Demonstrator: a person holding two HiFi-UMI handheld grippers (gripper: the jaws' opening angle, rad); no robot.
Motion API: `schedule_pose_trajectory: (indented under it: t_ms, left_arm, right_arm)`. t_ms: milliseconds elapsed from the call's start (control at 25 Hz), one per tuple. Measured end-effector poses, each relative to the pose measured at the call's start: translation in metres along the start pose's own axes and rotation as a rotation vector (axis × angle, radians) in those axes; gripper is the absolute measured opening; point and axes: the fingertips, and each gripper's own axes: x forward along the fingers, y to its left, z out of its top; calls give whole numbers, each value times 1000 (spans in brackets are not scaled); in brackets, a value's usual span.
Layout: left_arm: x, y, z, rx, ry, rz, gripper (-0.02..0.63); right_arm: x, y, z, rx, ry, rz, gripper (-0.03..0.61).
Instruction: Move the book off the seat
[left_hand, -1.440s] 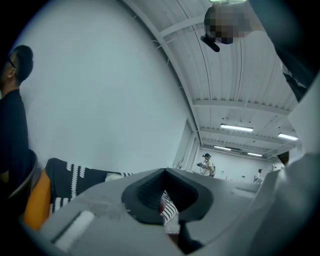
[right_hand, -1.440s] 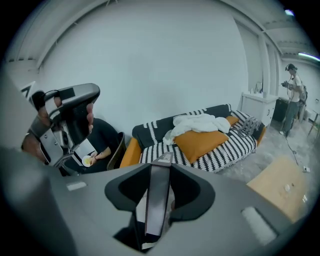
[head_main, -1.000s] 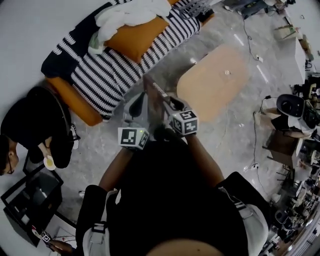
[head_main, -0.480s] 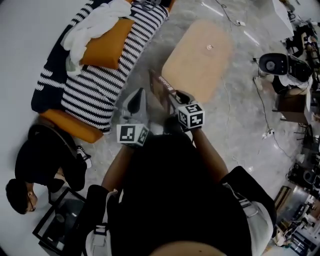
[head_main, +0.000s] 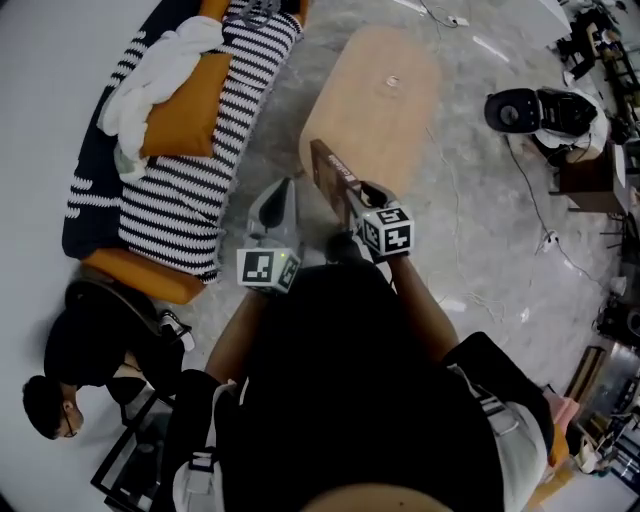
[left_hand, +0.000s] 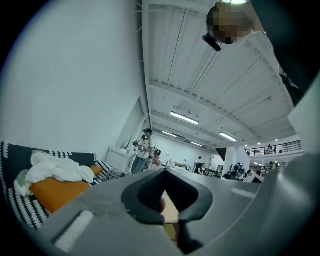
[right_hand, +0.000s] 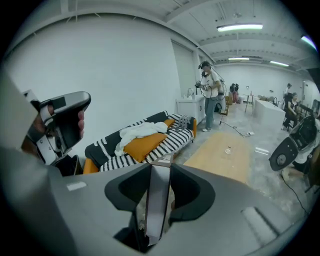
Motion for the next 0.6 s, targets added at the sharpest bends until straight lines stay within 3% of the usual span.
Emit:
schedule_pose_trajectory:
  t_ms: [200,600]
  left_arm:
    - [44,-13,-12,17,33,-26,5]
    - [63,-27,-33,19,111,-99,5]
  right_arm:
    - [3,-49,-3,69,-3,-31,139]
    - [0,-67,-4,115,-23,-68,140]
